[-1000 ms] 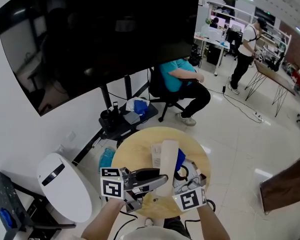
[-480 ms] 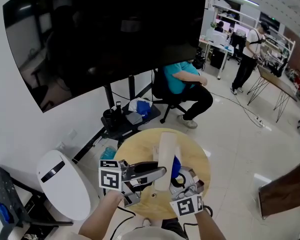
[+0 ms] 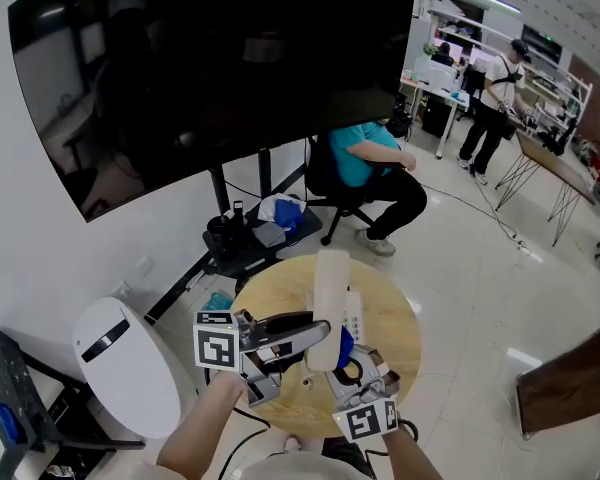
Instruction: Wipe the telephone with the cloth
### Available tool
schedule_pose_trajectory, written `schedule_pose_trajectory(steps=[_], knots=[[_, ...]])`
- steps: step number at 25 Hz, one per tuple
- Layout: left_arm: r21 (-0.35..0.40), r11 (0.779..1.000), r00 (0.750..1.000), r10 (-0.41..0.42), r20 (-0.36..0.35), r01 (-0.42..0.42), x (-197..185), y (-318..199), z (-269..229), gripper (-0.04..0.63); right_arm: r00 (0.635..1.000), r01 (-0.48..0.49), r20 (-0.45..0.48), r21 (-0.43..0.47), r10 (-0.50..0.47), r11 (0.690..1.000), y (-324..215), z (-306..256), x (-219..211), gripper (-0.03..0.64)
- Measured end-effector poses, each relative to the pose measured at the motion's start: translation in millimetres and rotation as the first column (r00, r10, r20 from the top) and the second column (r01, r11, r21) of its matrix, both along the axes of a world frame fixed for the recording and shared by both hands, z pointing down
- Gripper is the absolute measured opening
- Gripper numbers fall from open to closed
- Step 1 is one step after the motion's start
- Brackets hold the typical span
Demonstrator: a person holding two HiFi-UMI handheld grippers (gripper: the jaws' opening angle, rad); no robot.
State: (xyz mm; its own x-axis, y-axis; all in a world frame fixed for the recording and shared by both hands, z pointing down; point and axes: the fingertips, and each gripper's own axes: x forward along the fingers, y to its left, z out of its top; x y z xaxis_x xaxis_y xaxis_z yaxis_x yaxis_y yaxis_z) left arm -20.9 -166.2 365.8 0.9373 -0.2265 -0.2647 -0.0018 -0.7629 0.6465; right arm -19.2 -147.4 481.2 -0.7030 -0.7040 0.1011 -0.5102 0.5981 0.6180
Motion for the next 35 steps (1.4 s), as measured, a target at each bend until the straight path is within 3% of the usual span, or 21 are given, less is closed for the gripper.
schedule_pose_trajectory(steps=[17,23,28,35], knots=[[-0.014,0.999,0.999,-0.048,-0.014,0.048,-6.1,-12.0,2.0,0.081,0.999,-0.026,0.028,-0.093,0.029,0.995,15.6,30.6,-7.4,0.060],[-0.021,0.998,0.998,-0.058,-0.014,0.058,-10.1,-13.0,10.3,0.081,0.992,-0.093,0.077,-0.122,0.103,0.988,2.6,23.2,10.3,0.061],[-0.047,0.996,0.997,-0.074,-0.005,0.073,-11.4,-16.3,30.4,0.081,0.984,-0.127,0.109,-0.119,0.140,0.985,0.1,9.5,24.8,0.061],[-0.119,0.987,0.992,-0.099,0.073,0.107,-4.8,-25.8,91.1,0.081,0.975,-0.153,0.138,-0.136,0.172,0.979,5.7,-6.9,34.0,0.061]])
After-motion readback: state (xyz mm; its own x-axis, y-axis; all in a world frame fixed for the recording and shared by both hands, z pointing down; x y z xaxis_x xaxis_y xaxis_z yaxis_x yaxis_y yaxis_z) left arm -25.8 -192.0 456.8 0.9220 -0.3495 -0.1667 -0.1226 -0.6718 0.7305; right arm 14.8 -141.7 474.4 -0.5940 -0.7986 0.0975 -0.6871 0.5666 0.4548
